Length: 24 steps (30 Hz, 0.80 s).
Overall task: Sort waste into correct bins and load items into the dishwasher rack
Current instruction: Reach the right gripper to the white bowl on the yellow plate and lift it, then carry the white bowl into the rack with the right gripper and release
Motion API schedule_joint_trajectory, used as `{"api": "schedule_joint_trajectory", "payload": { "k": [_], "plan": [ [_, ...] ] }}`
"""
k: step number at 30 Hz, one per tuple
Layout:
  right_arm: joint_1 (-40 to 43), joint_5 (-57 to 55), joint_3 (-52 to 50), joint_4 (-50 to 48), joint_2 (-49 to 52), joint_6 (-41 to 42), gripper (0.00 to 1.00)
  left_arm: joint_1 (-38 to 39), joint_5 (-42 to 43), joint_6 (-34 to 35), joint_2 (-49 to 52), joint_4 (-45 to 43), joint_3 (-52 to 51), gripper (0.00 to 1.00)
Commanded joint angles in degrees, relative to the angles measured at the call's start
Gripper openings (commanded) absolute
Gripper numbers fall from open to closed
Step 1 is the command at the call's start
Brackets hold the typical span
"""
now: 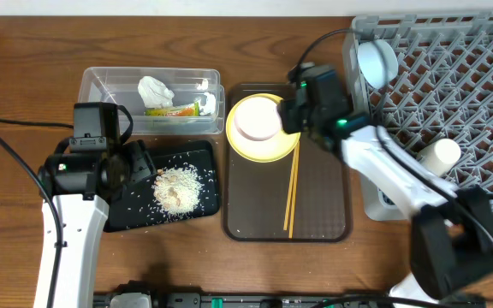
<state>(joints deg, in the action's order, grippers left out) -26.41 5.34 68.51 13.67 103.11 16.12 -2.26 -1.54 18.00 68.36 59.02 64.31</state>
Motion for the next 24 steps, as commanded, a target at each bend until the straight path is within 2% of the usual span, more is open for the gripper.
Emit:
{"api": "schedule_joint_trajectory", "payload": {
  "k": [1,6,9,11,16,20,24],
  "plan": [
    [-1.5,-2.7,-0.2,-1.1,4.9,6.4,0.40,-0.3,-0.5,0.1,-0.2,0.3,0.3,0.72],
    [-2.4,-3.9,-0.2,-4.1,10.1,10.9,0.28,-0.3,-0.5,0.1,-0.2,0.5,0.3,0.72],
    [-2.4,-4.6,-0.2,-4.5,10.8,11.9,0.09,-0.3,-0.5,0.1,-0.2,0.5,0.3,0.72],
    [-2.3,-6.4,0.1,-4.5,9.8,12.1,0.01,-0.3,-0.5,0.1,-0.2,0.5,0.3,0.72],
    [-0.2,-15.6,0.1,-3.7,2.4,9.7,0.01,-0.3,-0.5,0.1,-0.2,0.5,0.3,0.72],
    [3.1,-24.3,0.1,-3.7,-6.5,2.0,0.01,-0.3,-0.5,0.1,-0.2,0.5,0.3,0.72],
    [8.1,-35.1,0.1,-5.4,-13.5,-10.2,0.01,-0.3,-0.5,0.1,-0.2,0.5,0.3,0.72]
  ]
}}
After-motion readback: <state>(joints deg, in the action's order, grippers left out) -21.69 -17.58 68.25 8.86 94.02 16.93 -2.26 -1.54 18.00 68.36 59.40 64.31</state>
